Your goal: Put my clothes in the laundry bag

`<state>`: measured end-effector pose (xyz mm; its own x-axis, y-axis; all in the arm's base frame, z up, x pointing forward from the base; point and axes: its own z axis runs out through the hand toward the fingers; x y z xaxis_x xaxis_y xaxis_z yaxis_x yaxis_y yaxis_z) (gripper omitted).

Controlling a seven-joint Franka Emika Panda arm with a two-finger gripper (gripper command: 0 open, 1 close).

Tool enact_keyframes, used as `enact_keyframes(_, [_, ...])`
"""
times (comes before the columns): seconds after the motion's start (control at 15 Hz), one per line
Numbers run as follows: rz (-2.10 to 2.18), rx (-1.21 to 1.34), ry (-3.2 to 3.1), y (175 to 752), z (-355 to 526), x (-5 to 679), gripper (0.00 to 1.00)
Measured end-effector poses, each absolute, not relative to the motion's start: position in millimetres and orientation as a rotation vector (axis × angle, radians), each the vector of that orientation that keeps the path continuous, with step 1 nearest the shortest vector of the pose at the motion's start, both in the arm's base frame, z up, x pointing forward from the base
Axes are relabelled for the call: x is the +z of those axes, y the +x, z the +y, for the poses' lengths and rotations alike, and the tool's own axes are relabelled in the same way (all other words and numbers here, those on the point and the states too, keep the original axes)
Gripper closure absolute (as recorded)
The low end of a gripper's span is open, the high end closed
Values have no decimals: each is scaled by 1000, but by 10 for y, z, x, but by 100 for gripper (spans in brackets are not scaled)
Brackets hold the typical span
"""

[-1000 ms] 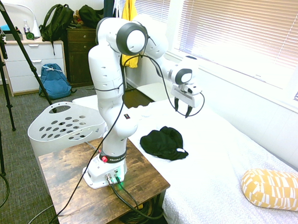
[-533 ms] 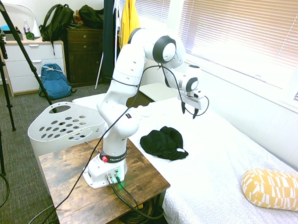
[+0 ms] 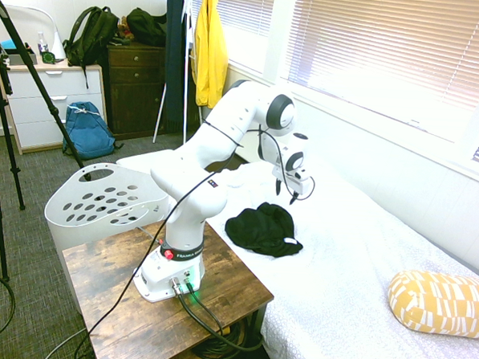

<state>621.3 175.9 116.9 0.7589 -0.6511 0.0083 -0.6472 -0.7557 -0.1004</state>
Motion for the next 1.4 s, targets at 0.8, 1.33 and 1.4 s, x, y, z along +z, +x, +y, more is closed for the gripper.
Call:
enact_keyframes(0.8, [907, -56, -2860, 6079, 1967, 147, 100])
enact_keyframes(1.33, [939, -39, -2842, 6086, 1776, 66, 100])
enact_keyframes(1.4, [943, -39, -2840, 6095, 1741, 65, 100])
